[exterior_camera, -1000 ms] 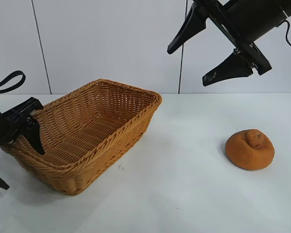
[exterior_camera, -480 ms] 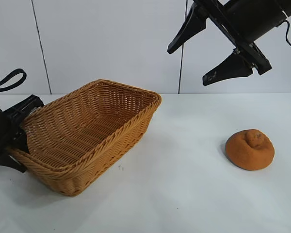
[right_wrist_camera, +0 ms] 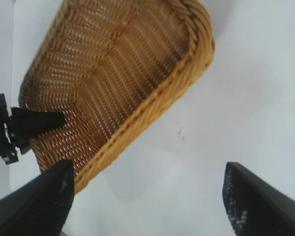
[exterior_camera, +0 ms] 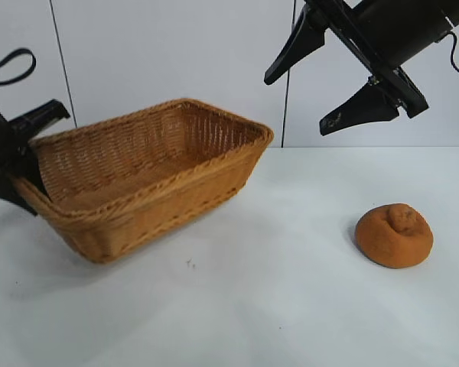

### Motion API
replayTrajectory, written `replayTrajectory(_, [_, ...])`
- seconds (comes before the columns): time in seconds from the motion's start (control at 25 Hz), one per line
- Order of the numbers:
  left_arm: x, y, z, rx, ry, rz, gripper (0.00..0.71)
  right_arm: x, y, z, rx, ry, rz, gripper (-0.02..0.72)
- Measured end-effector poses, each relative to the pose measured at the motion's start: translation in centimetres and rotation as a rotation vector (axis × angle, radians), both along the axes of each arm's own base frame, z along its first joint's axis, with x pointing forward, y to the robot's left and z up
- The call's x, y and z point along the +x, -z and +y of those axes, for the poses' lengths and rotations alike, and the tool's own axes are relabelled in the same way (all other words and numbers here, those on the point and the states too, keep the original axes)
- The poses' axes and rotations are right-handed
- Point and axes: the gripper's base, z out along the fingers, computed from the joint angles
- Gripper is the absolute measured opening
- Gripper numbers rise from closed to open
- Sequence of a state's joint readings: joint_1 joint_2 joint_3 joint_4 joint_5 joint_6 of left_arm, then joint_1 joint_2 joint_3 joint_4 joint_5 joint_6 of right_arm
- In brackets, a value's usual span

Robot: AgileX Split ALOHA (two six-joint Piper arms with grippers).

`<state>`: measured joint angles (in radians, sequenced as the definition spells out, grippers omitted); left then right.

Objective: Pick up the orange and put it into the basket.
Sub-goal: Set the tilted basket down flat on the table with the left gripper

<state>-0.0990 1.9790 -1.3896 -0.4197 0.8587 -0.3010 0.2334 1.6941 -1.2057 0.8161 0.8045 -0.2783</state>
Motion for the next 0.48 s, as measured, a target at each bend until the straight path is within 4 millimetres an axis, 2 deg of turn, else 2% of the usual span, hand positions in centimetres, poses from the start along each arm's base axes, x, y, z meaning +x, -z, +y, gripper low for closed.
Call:
replayTrajectory(0.24, [1.6, 0.1, -0.3, 0.033, 0.252, 0.010, 0.090, 0.0, 0.0, 0.0, -0.002, -0.001, 0.000, 0.568])
replayTrajectory(0.48, [1.8, 1.9, -0.4, 0.041, 0.336, 0.044, 0.090, 0.0, 0.0, 0.0, -0.002, -0.001, 0.000, 0.568])
